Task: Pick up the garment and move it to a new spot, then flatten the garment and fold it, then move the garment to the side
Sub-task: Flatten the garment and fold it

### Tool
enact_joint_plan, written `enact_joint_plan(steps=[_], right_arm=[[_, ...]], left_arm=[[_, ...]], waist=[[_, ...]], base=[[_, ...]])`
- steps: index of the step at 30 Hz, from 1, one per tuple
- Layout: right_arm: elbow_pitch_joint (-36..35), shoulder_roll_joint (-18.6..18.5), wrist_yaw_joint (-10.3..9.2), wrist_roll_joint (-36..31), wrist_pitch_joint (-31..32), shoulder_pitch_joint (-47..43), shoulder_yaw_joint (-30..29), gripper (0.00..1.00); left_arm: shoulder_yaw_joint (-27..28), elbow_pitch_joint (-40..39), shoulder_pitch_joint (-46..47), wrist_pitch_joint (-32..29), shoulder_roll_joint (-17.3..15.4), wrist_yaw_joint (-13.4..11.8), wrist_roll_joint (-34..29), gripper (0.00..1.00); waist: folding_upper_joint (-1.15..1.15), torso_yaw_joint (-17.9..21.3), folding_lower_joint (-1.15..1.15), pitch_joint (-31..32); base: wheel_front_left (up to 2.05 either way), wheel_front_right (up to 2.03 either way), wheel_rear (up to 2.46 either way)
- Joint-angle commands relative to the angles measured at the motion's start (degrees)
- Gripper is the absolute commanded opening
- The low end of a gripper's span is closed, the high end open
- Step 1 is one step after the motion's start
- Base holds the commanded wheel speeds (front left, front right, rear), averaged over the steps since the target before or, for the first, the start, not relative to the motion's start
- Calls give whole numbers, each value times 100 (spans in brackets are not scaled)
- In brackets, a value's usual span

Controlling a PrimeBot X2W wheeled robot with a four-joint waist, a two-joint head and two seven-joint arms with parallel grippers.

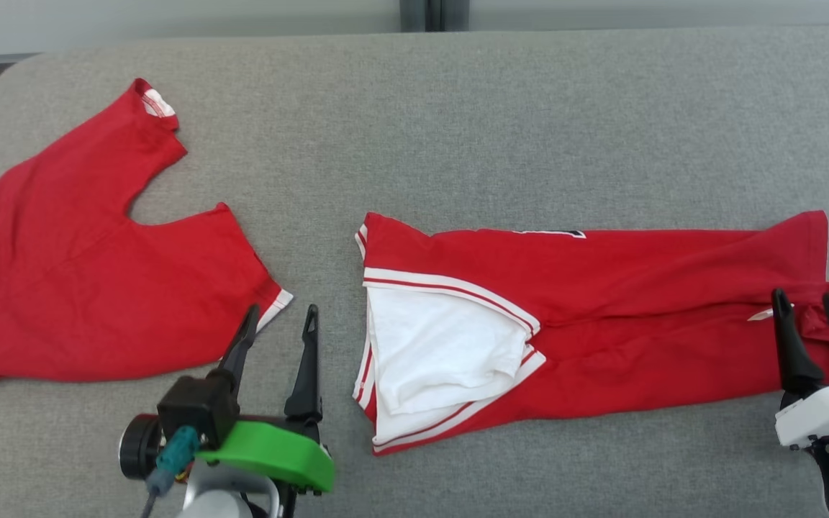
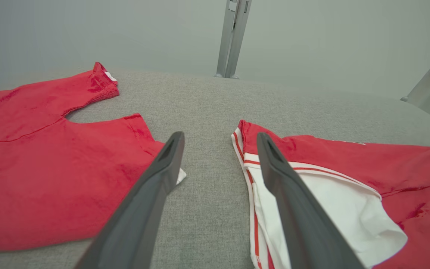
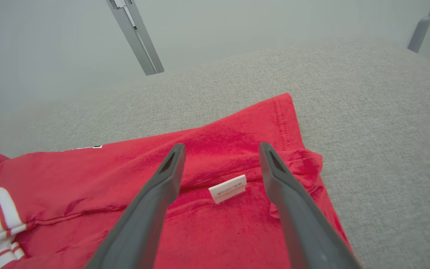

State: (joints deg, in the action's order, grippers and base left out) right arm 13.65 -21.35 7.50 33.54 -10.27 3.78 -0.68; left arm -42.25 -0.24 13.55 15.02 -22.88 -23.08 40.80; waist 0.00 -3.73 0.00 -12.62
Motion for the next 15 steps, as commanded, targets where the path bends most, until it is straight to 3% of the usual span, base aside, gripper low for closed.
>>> enact_joint_plan(steps=[1, 9, 15], right_arm=[[116, 27, -2, -28, -106, -56, 27, 100], [1020, 101, -2, 114, -313, 91, -150, 100], [1669, -42, -2, 74, -90, 387, -887, 100]], left_arm=[[196, -44, -217, 16, 144, 63, -248, 100], [1050, -140, -969, 17, 978, 520, -1705, 100], [1268, -132, -1160, 18, 1363, 877, -2496, 100]], waist=[[0, -148, 0, 188], [0, -563, 0, 279], [0, -872, 0, 190]], base=[[0, 0, 0], [0, 0, 0], [0, 0, 0]])
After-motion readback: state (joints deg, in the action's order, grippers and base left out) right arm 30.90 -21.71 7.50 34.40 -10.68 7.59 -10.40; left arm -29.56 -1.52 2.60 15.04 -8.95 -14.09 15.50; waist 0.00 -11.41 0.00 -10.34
